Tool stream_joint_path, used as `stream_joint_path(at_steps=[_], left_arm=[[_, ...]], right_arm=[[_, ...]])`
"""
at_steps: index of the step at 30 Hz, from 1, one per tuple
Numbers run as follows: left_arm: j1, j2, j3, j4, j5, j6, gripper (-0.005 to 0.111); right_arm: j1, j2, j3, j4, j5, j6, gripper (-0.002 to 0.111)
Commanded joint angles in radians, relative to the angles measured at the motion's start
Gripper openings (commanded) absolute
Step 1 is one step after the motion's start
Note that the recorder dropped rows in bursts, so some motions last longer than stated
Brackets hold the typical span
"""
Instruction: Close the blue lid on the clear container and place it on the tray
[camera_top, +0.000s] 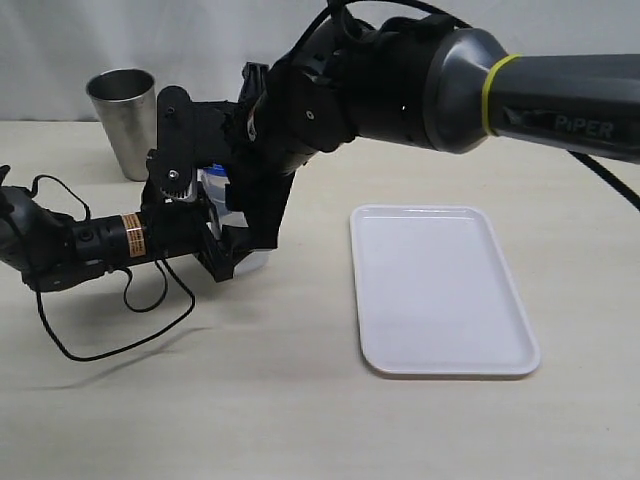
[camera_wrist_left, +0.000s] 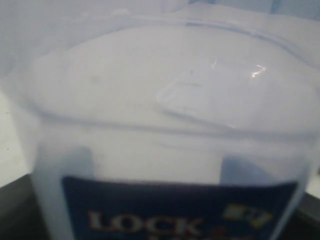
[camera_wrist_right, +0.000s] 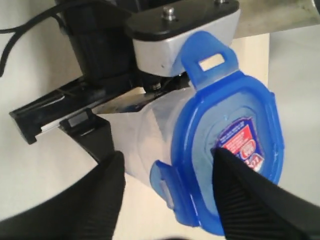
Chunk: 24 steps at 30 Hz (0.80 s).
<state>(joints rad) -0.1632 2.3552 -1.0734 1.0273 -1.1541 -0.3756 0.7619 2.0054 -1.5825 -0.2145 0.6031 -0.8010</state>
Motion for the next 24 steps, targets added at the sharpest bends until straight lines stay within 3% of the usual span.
stream_joint_path(at_steps=[1,8,18,22,24], left_arm=[[-0.023,-0.01,0.001,0.031,-0.067,0.016,0.0],[-0.023,-0.01,0.001,0.033,-0.067,0.016,0.0],[-0.023,-0.01,0.001,0.033,-0.067,0.014,0.0],[-0.023,-0.01,0.001,0.033,-0.067,0.014,0.0],[-0.023,-0.01,0.001,0.033,-0.067,0.014,0.0]], right_arm=[[-0.005,0.015,0.037,0.123,0.149,0.03,0.052],[-0.06,-0.046,-0.006,0.311,0.181,0.024,0.052],[-0.229,-0.066,-0.156,0.902,0.415,-0.126,0.052],[-0.291,-0.066,-0.192,1.025,0.389,-0.039,0.052],[-0.326,-0.066,-0.195,1.017,0.321,0.15,0.052]])
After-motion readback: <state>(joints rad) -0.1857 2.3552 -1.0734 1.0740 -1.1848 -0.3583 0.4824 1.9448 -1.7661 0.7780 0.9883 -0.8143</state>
